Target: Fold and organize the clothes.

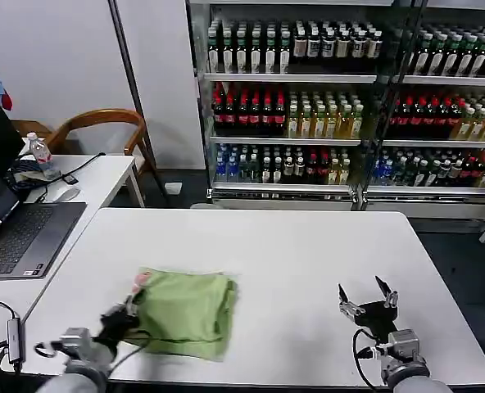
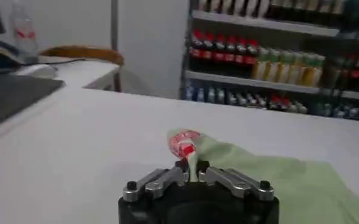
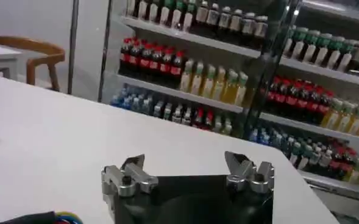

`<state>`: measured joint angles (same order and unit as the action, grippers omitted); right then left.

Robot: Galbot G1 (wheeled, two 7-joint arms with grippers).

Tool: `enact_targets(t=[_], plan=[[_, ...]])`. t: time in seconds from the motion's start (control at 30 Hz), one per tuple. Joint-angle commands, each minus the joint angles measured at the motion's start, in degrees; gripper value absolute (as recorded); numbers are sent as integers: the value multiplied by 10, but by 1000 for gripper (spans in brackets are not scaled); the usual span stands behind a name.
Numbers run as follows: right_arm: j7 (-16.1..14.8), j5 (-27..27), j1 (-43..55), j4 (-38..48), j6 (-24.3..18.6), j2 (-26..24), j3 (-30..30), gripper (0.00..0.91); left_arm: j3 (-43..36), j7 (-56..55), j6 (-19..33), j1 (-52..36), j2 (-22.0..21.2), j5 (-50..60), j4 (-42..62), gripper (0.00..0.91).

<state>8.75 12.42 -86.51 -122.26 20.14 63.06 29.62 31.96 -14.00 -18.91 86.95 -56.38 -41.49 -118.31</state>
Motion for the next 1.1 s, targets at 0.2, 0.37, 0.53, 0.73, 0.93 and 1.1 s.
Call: enact_targets(t=[0.2, 0.37, 0.53, 0.73, 0.93, 1.1], plan=[[0, 4, 23, 6, 0, -1, -9, 907, 292, -24, -136, 23, 128, -186, -65, 40], [1, 0, -17, 0, 1, -9, 14, 907, 39, -47, -120, -6, 3, -15, -151, 40], [2, -15, -61, -7, 1, -12, 34, 907, -289, -41, -66, -46, -161, 159, -99, 40], [2, -22, -79, -13, 3, -10, 47, 907, -420, -9, -50, -101, -193, 169, -126, 50], [1, -33, -68, -2, 3, 8, 35, 907, -369, -22, -55, -135, -172, 114, -96, 50], [1, -34, -60, -1, 5, 6, 33, 907, -350, -32, -53, -160, -183, 107, -62, 50]])
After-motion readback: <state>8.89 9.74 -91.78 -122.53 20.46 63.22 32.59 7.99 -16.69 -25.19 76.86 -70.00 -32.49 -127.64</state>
